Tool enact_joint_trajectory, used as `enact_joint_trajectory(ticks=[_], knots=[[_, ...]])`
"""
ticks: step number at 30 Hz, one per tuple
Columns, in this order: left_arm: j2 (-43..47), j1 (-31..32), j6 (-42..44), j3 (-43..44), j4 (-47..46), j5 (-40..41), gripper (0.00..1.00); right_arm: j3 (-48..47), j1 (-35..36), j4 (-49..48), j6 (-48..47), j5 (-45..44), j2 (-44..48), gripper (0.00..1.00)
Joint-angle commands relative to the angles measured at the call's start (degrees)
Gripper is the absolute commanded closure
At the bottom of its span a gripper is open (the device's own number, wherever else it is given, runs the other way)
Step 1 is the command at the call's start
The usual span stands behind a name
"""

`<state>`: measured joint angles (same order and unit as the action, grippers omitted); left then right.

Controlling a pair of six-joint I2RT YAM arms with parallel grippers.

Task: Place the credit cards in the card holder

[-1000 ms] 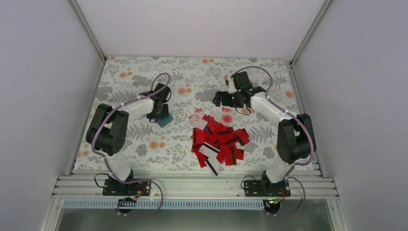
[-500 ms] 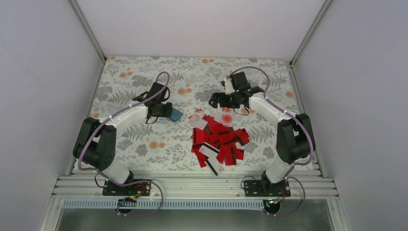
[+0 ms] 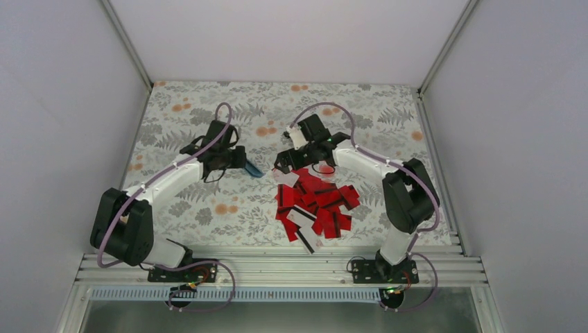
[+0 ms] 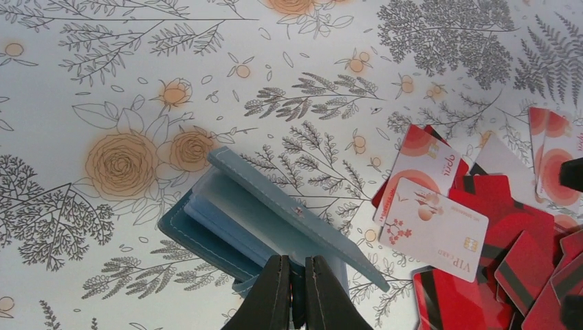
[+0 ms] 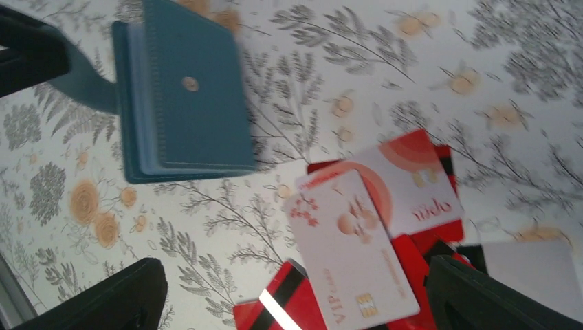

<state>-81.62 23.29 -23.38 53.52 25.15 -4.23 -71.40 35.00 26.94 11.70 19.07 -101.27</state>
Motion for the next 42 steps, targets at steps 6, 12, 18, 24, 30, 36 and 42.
enact_joint_trajectory(ticks=[6,12,18,24,30,36,42], knots=[[1.81,0.08,-0.12,-0.94,-1.41,-1.97,0.98,-8.06,5.0,-3.4,-6.8,0.13,-6.28,0.15],[2.32,0.09,0.17,-1.25,-0.65,-1.91,0.98,-12.95,7.31,-2.62,-6.95,2.47,-10.47,0.26],[2.74,0.08,0.53,-0.78,0.47,-1.82,0.98,-14.29,10.74,-3.19,-7.61,0.94,-12.38,0.31],[3.13,0.09,0.67,-1.19,0.67,-1.94,0.98,-18.46,11.05,-0.58,-7.52,-4.74,-16.27,0.56],[3.39,0.09,0.96,-1.33,0.93,-1.75,0.98,-19.27,11.05,-0.53,-7.09,-6.08,-18.34,0.68],[3.74,0.09,0.76,-1.82,0.91,-1.53,0.98,-20.13,11.11,0.34,-6.54,-6.76,-20.21,0.81],[4.8,0.06,0.49,-2.58,2.3,-0.52,0.97,-20.68,11.08,0.47,-6.11,-3.46,-20.41,0.96]])
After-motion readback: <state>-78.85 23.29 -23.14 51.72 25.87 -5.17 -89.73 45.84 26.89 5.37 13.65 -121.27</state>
